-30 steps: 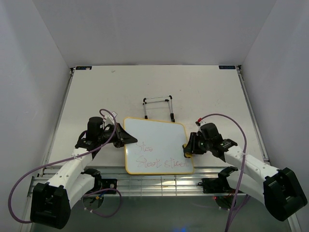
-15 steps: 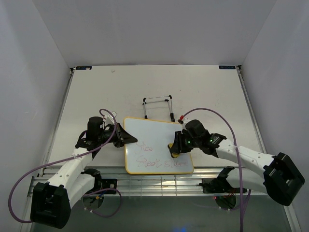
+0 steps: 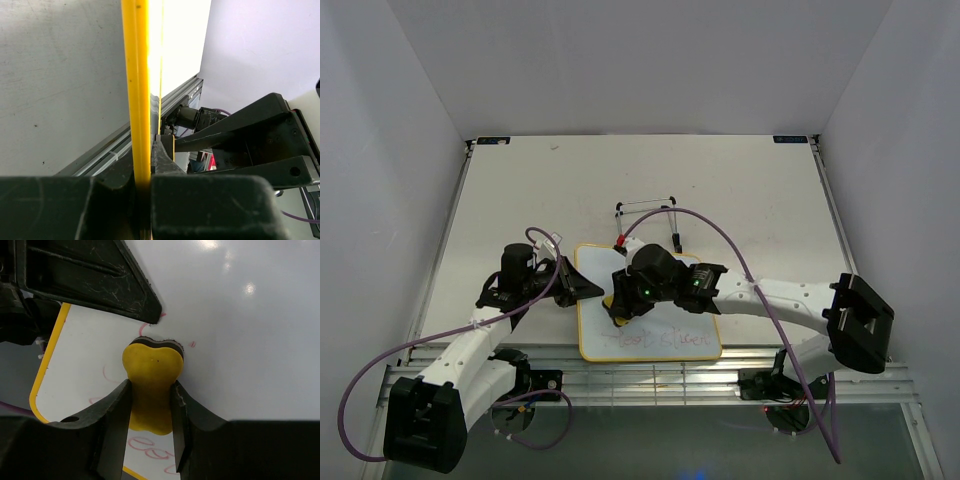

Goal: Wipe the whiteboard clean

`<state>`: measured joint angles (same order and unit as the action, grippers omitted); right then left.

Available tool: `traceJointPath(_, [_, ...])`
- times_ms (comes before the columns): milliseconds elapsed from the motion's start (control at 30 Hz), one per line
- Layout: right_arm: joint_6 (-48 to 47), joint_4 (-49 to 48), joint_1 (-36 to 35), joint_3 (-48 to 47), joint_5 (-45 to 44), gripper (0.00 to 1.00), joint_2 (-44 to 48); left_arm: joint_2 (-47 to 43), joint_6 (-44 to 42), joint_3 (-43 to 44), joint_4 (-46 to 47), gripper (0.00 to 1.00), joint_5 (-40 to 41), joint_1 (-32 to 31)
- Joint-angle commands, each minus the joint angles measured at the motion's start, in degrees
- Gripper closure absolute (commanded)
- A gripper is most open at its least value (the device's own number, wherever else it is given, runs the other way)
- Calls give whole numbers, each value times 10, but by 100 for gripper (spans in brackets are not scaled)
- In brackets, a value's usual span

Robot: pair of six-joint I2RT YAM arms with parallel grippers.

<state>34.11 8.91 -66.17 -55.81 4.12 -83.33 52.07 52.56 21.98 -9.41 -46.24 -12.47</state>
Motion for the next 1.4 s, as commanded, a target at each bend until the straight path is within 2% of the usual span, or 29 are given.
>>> traceJointPath(0, [6,23,-20,10,-7,75,-28,-15,-24,1,32,100,24,-5])
traceJointPath(167, [7,33,-3,48,-37,75,-1,-19,-24,-1,31,100,24,-5])
traceJointPath(233, [4,54,0,51,-74,75,3,-18,-22,-1,32,100,24,-5])
traceJointPath(467, [3,127,4,-3,-160,75,-32,-16,-11,3,43,100,15,-5])
traceJointPath(800, [-41,43,-27,-38,-39,75,-58,-29,-6,5,48,100,12,-6])
traceJointPath(1067, [-38,37,-45,-25,-28,76,-49,-34,3,9,56,83,19,-5])
traceJointPath(1200, [-38,39,-47,-14,-25,76,-42,-35,24,9,73,79,30,-5])
traceJointPath(1367, [-38,32,-52,1,-18,76,-39,-36,33,25,78,61,37,-5])
